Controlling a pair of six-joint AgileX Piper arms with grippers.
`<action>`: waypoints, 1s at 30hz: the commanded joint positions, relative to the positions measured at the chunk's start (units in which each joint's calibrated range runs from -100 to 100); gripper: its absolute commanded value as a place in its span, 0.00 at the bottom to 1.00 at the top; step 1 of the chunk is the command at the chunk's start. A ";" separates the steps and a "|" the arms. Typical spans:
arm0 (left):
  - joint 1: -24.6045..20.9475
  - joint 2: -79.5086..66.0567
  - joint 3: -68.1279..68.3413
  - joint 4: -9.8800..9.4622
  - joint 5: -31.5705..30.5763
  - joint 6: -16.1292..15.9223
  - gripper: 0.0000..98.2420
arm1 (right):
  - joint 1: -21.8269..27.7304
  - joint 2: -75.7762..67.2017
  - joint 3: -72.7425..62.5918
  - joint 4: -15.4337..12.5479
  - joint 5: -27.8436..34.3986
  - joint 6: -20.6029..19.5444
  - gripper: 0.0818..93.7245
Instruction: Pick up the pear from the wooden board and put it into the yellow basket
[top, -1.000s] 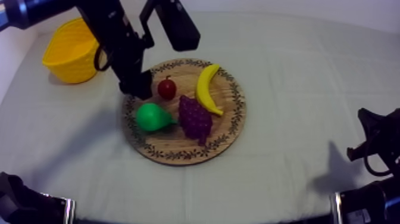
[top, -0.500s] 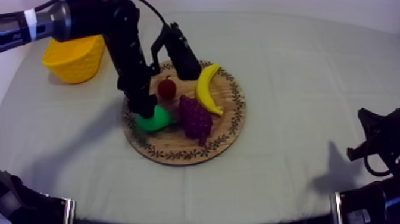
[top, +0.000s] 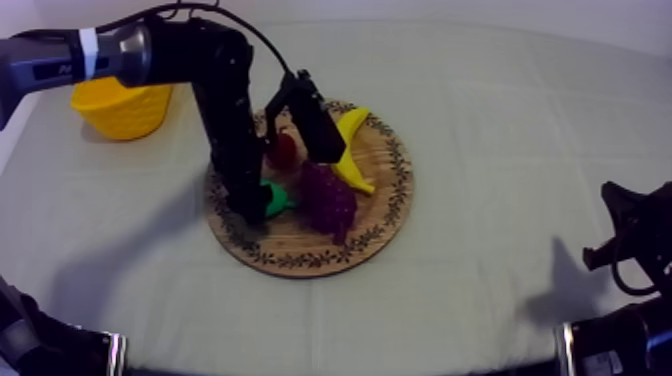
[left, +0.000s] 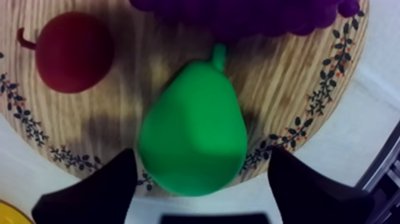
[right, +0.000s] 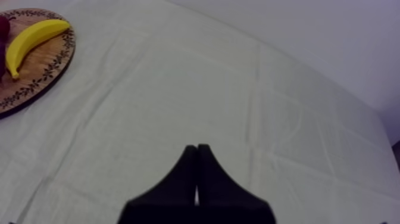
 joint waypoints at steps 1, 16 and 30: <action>0.05 0.39 0.18 0.02 -0.26 0.00 0.85 | -0.02 -0.03 -0.02 -0.01 0.02 0.00 0.00; 0.61 3.19 0.59 -0.82 -3.67 1.63 0.70 | -0.02 -0.03 -0.02 -0.01 0.02 0.00 0.00; 0.47 2.91 1.57 -1.19 -4.05 3.74 0.54 | -0.02 -0.03 -0.02 -0.01 0.02 0.00 0.00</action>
